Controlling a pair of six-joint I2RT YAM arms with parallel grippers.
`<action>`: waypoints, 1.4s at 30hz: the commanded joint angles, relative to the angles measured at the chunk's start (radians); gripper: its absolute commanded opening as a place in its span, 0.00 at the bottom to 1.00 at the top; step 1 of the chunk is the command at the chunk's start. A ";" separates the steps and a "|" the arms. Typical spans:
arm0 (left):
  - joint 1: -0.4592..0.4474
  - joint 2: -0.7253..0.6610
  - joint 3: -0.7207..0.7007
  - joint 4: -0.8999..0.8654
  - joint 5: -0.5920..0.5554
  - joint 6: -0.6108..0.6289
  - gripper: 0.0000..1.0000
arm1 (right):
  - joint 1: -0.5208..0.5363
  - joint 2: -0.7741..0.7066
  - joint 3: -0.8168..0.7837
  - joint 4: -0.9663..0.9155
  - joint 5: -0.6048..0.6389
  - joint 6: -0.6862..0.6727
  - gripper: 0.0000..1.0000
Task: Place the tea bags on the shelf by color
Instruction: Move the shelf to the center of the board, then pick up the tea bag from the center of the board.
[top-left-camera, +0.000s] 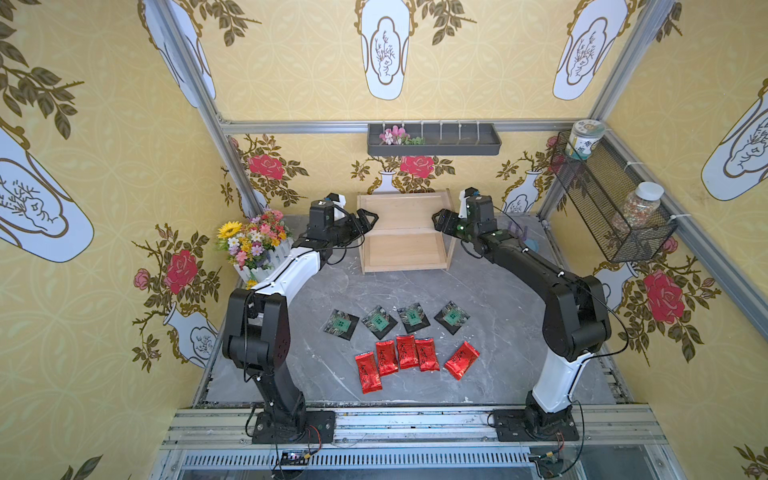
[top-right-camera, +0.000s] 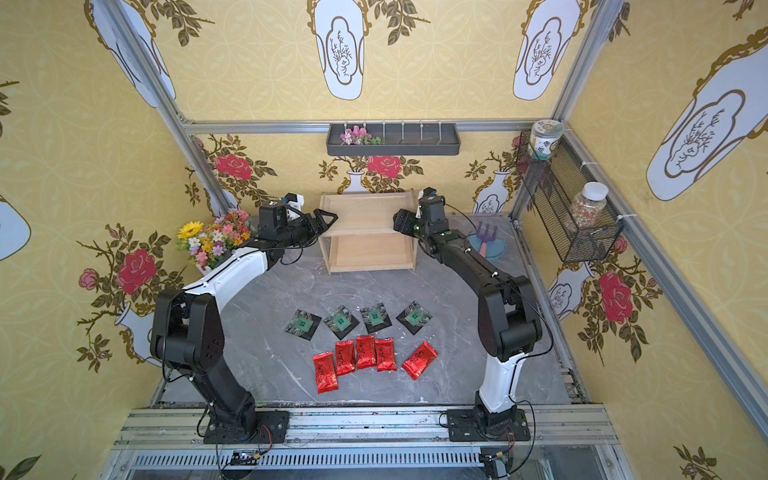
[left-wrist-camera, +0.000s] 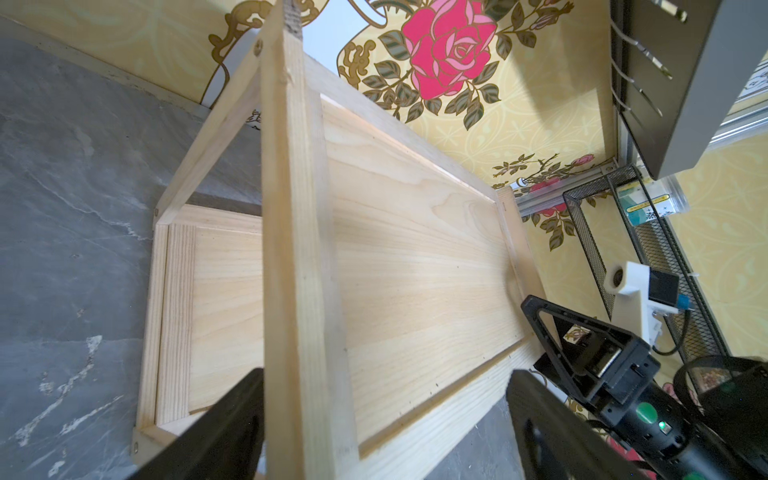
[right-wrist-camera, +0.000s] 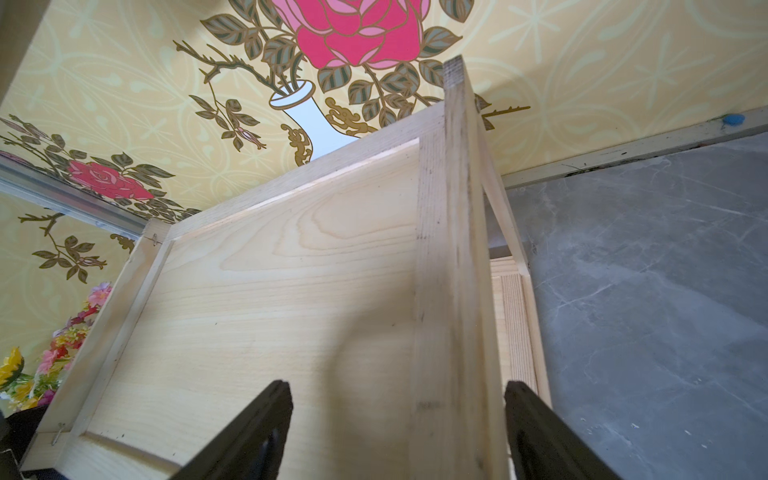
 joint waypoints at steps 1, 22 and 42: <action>0.001 0.002 0.026 -0.028 -0.060 0.029 0.93 | -0.016 -0.017 0.012 -0.010 -0.004 -0.015 0.86; -0.074 -0.423 -0.424 -0.214 -0.260 -0.088 0.77 | 0.247 -0.324 -0.414 -0.014 -0.033 -0.209 0.79; -0.209 -0.371 -0.743 -0.141 -0.024 -0.180 0.58 | 0.358 0.061 -0.309 -0.099 -0.402 -0.262 0.48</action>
